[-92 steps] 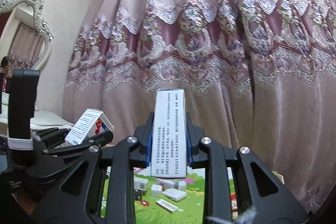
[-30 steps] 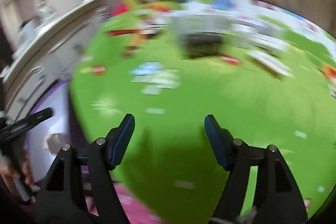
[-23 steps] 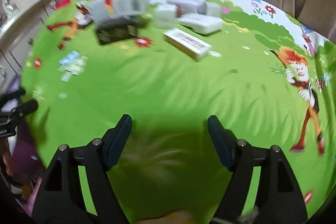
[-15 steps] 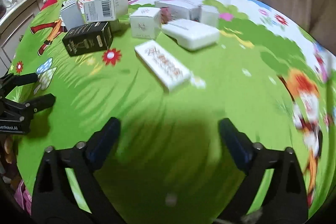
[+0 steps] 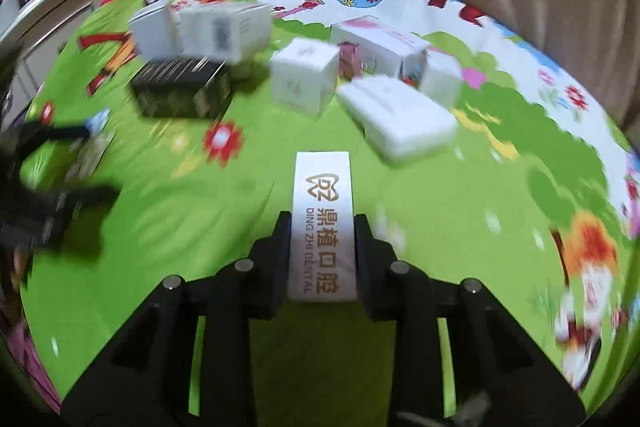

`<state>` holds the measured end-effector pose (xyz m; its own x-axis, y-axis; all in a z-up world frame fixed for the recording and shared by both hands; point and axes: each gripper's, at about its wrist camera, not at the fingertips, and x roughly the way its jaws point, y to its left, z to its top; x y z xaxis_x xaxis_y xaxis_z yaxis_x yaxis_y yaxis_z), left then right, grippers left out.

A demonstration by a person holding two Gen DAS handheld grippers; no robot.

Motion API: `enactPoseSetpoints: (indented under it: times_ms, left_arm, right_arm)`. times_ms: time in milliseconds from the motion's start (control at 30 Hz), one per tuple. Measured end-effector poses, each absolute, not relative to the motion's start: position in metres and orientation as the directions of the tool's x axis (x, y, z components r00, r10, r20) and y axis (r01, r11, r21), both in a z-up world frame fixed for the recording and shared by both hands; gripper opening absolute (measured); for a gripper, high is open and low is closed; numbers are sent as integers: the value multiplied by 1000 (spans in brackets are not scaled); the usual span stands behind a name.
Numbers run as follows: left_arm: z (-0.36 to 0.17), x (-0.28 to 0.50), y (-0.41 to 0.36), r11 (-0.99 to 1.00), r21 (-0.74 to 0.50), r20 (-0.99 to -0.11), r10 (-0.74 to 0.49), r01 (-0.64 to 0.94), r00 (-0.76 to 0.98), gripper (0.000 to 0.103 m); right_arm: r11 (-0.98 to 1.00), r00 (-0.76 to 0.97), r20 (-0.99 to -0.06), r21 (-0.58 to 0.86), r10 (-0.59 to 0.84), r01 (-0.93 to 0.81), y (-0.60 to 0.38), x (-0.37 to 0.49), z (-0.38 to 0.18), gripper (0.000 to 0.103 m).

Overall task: Organize rigid objects
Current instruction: 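Return both grippers to the boxes on the mat, then grasp the black box with the left gripper while the right gripper grasps the white DING ZHI DENTAL box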

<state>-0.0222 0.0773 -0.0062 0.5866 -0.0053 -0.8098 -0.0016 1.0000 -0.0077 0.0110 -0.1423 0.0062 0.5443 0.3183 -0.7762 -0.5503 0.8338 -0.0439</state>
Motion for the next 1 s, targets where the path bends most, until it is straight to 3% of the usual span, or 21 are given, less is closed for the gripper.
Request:
enactPoseSetpoints:
  times_ms: [200, 400, 533, 700, 833, 933, 1000]
  left_arm:
    - [-6, -26, 76, 1000, -4, -807, 2, -9, 590, 103]
    - [-6, -23, 77, 1000, -5, -810, -4, 1, 586, 103]
    - [-4, 8, 73, 992, 17, -820, -58, 126, 569, 103]
    - [-1, 63, 73, 988, 86, -825, 0, 125, 565, 103]
    - [14, 49, 33, 951, -85, -780, -248, 296, 574, 96]
    - [20, 13, -15, 872, -62, -745, -365, 486, 559, 97]
    - [17, 0, -35, 860, -4, -746, -342, 510, 571, 97]
  right_arm:
    - [891, 581, -772, -39, 260, -452, -178, -47, 8, 34]
    - [904, 583, -774, -31, 248, -426, -185, -47, 9, 34]
    - [905, 582, -775, -32, 246, -425, -180, -41, 5, 34]
    - [905, 576, -775, -16, 257, -425, -182, -40, 5, 35]
    - [906, 568, -775, 13, 277, -424, -185, -39, 5, 35]
    - [907, 570, -775, 8, 272, -422, -183, -40, 5, 35]
    - [906, 571, -775, 6, 271, -422, -183, -40, 6, 35]
